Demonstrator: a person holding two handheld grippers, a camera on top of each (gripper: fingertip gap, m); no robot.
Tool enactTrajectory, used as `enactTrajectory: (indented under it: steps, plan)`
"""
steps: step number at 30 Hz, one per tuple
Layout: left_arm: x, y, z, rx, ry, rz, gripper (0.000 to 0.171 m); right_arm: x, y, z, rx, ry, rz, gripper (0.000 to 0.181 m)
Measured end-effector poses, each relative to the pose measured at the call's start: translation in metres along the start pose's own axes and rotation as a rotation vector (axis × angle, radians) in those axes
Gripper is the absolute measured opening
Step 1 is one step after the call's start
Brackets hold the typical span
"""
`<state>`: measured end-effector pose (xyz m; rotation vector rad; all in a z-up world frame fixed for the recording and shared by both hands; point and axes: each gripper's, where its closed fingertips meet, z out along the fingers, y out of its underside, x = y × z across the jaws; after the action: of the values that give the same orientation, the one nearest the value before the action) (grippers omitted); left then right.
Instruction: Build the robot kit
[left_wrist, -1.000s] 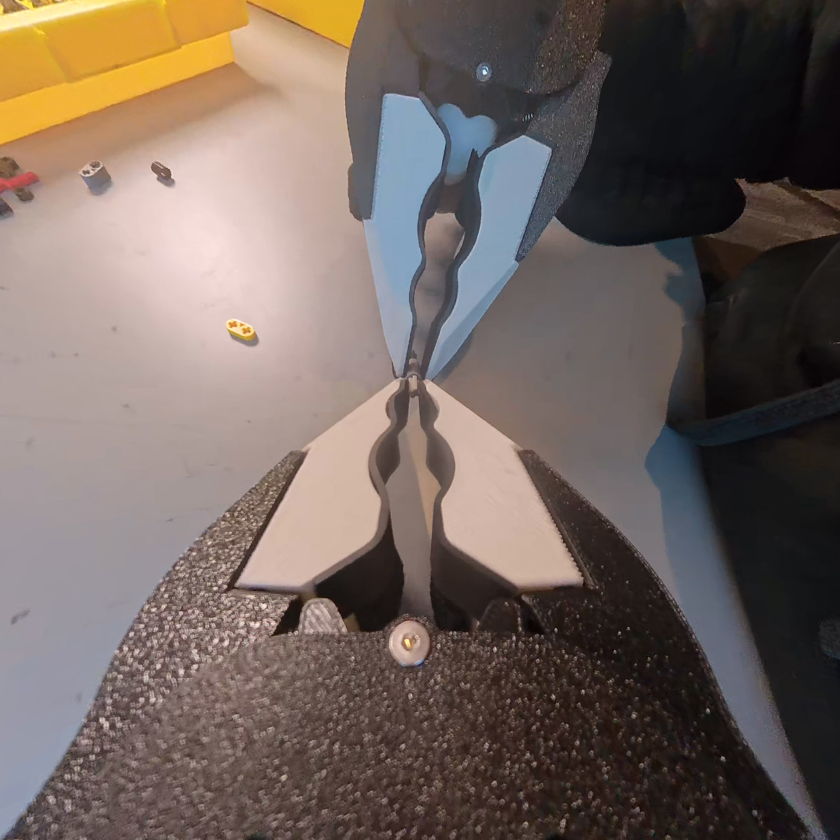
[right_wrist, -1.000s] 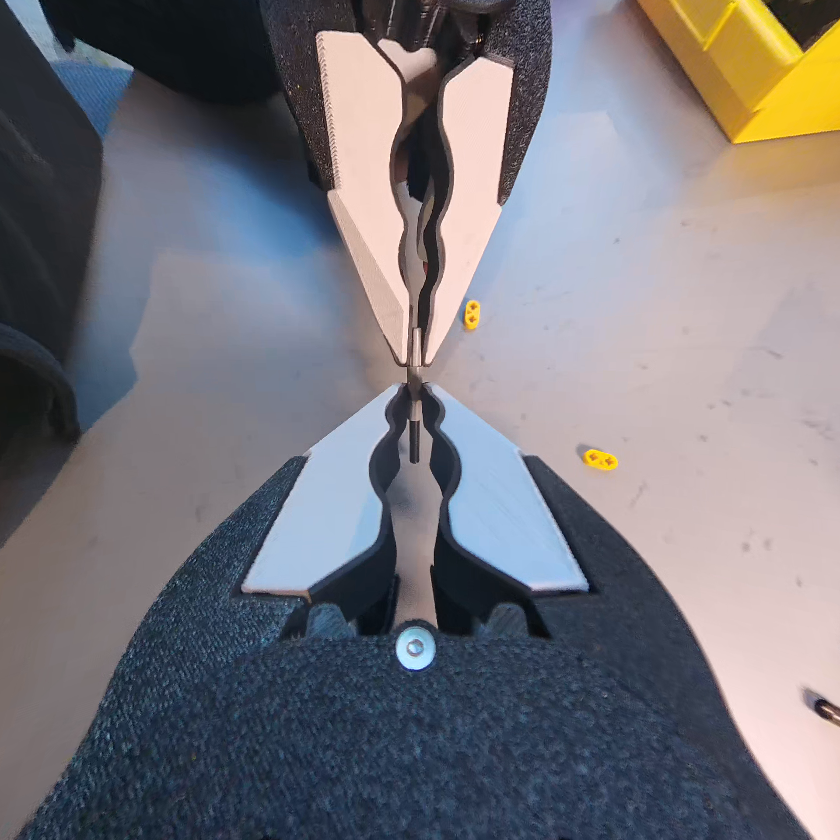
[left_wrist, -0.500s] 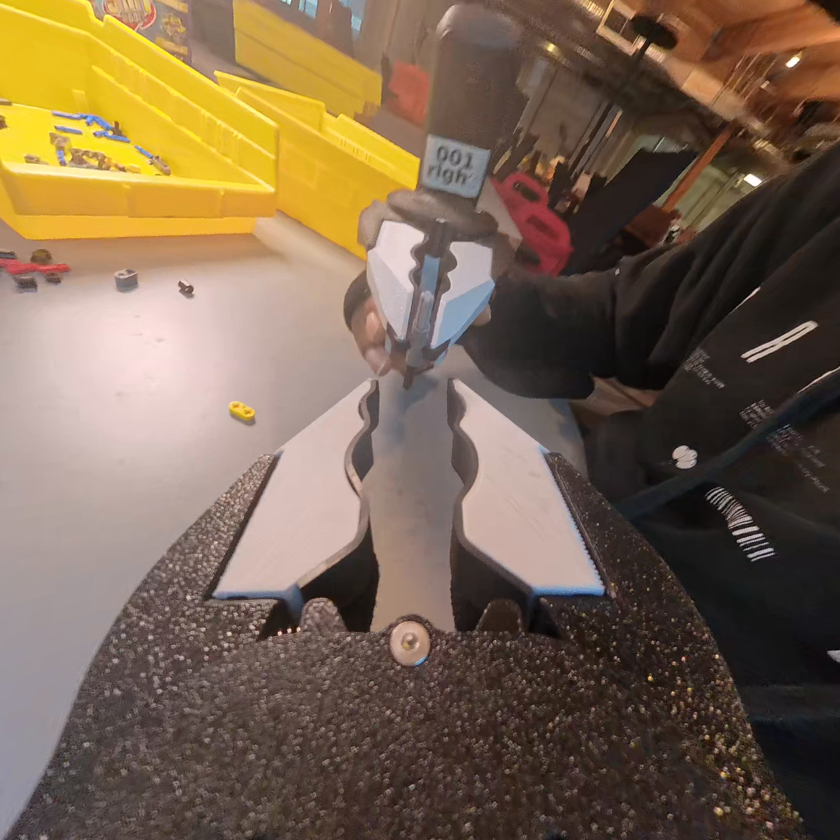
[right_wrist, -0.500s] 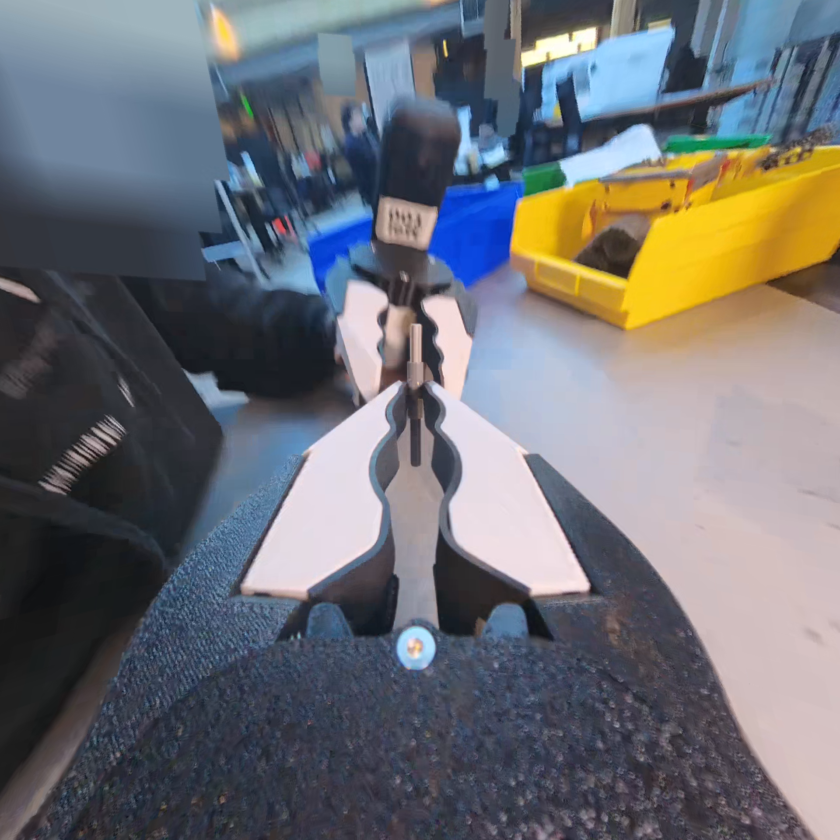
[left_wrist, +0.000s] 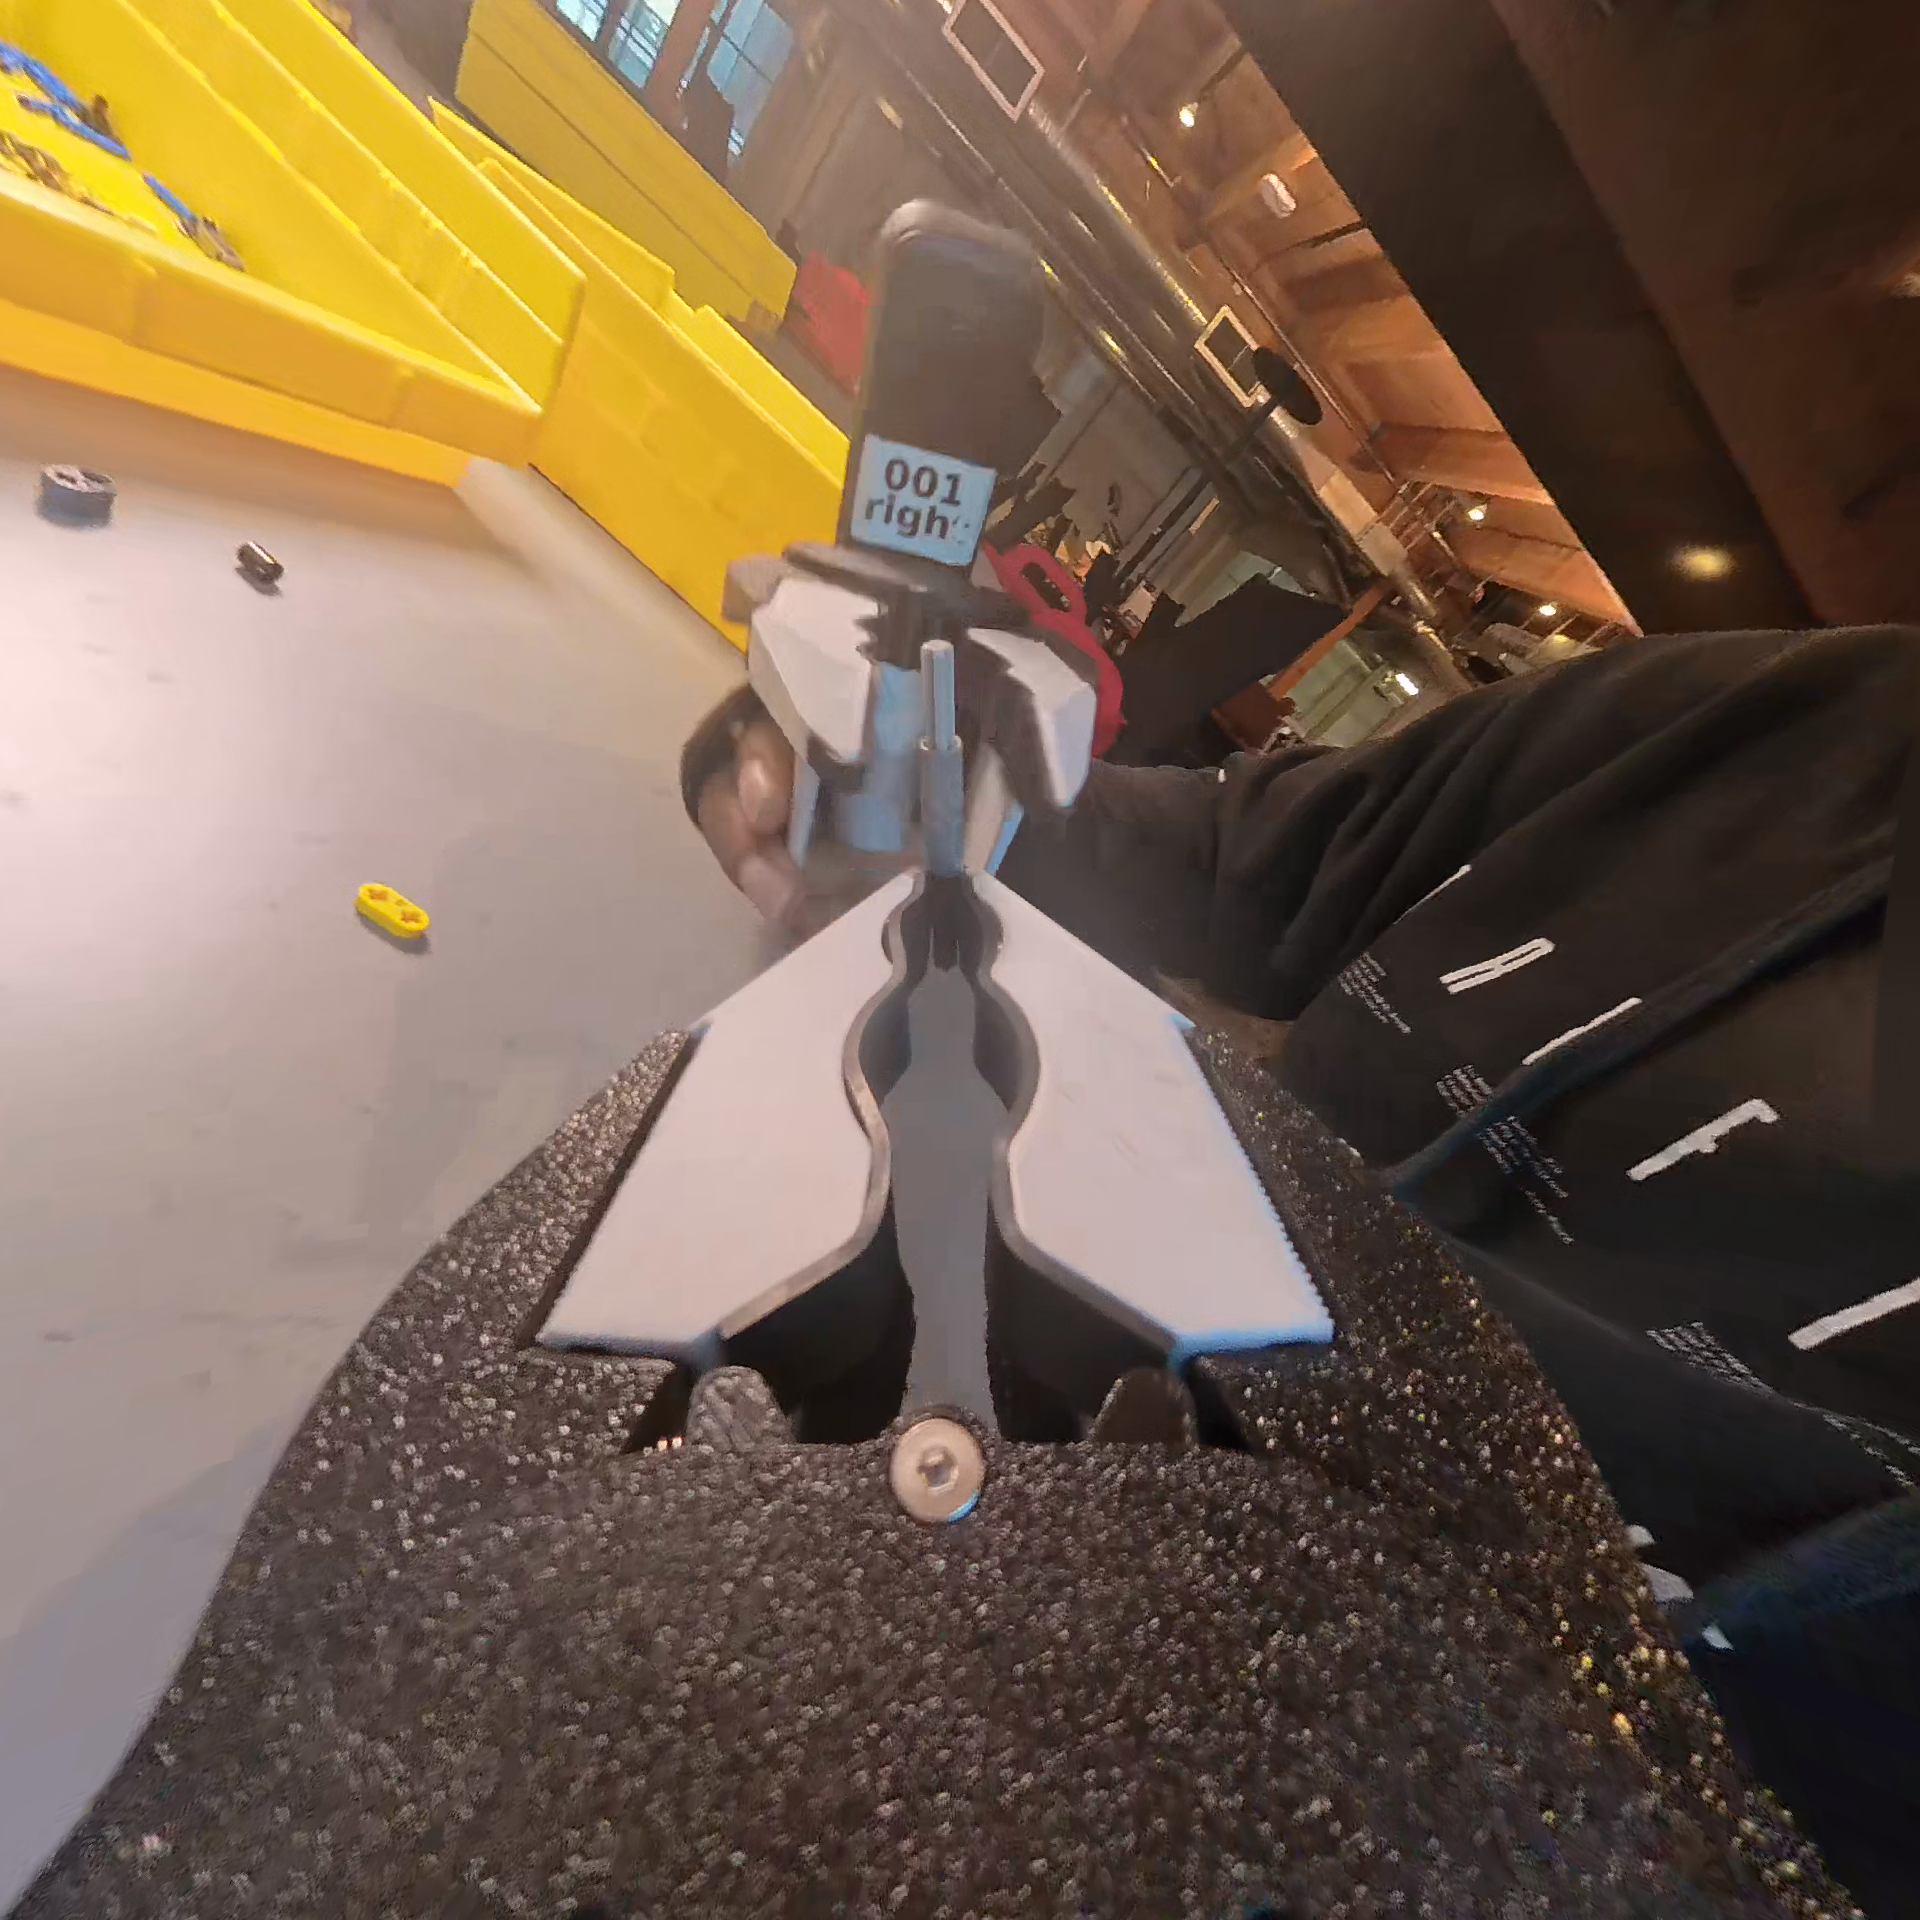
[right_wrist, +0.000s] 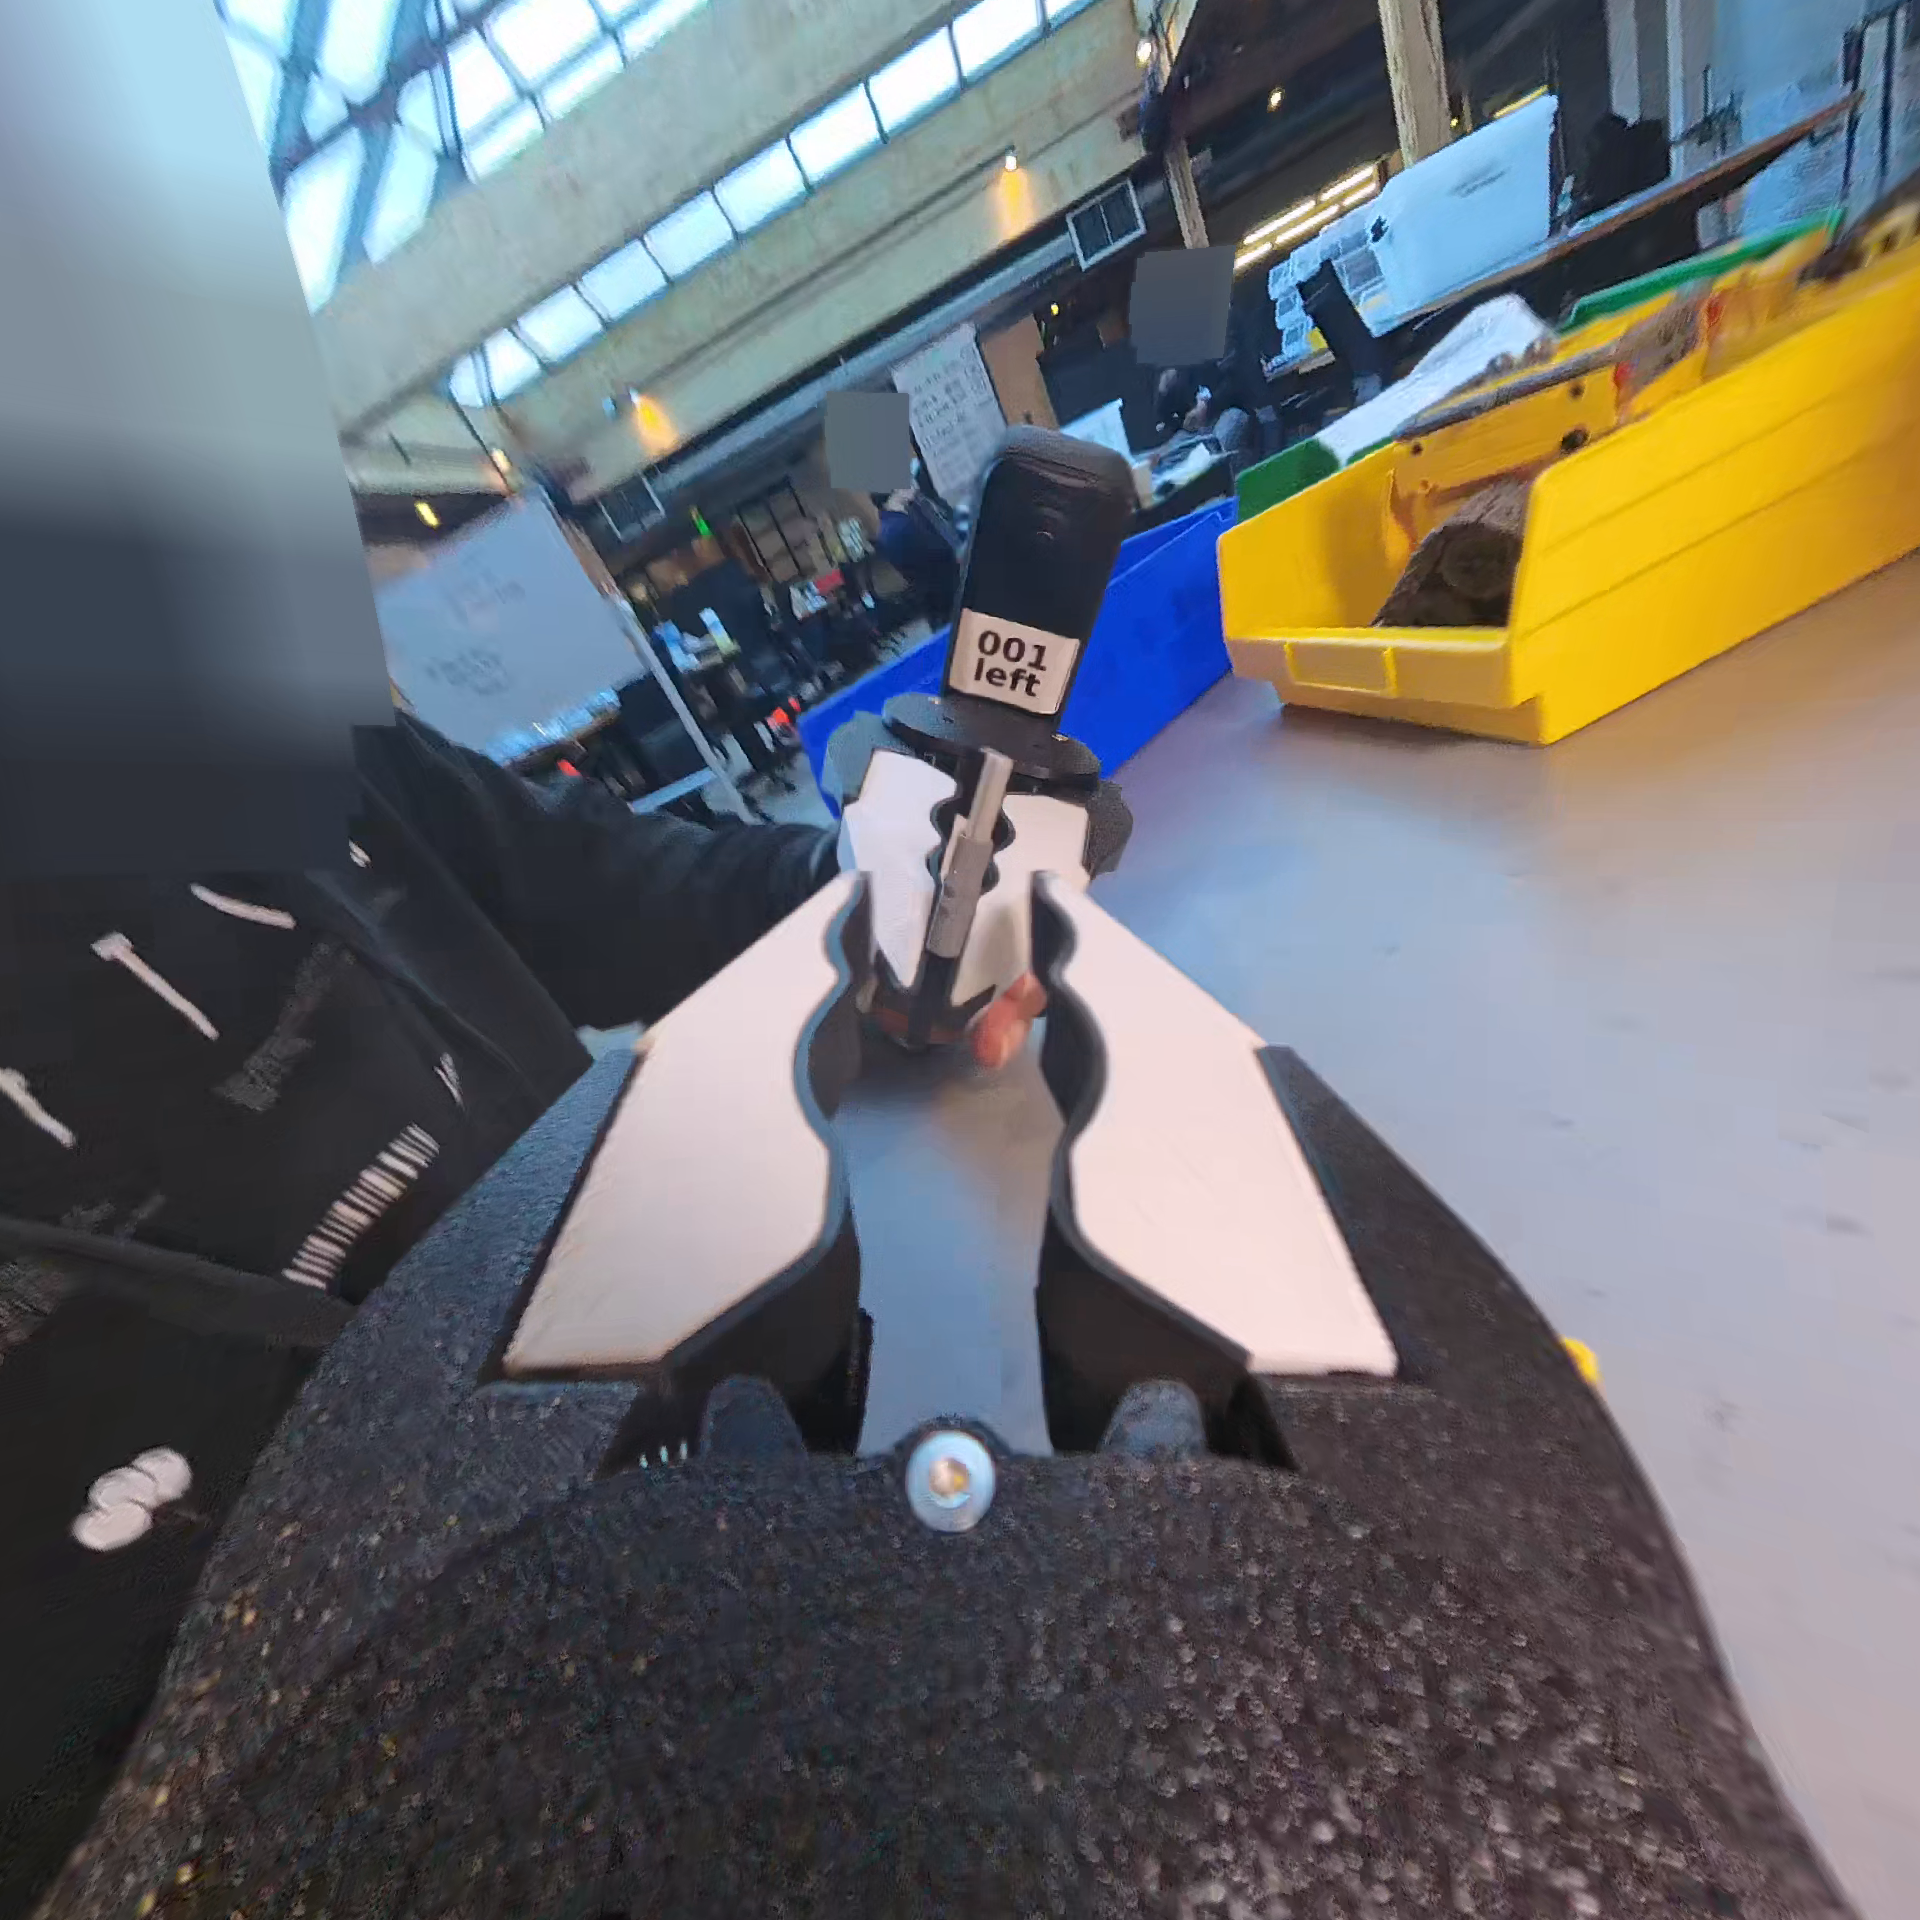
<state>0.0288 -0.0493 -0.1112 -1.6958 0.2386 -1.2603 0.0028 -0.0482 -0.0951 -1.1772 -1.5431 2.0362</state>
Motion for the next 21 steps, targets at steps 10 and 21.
enactTrajectory:
  steps: [10,21]
  plan:
    - [0.011,0.018,0.005,-0.061,0.171,-0.326,0.002,-0.006,0.027,0.008,-0.398,0.230,-0.944,0.094]
    - [0.016,0.022,0.005,-0.080,0.201,-0.357,0.002,-0.008,0.032,0.008,-0.415,0.205,-0.893,0.072]
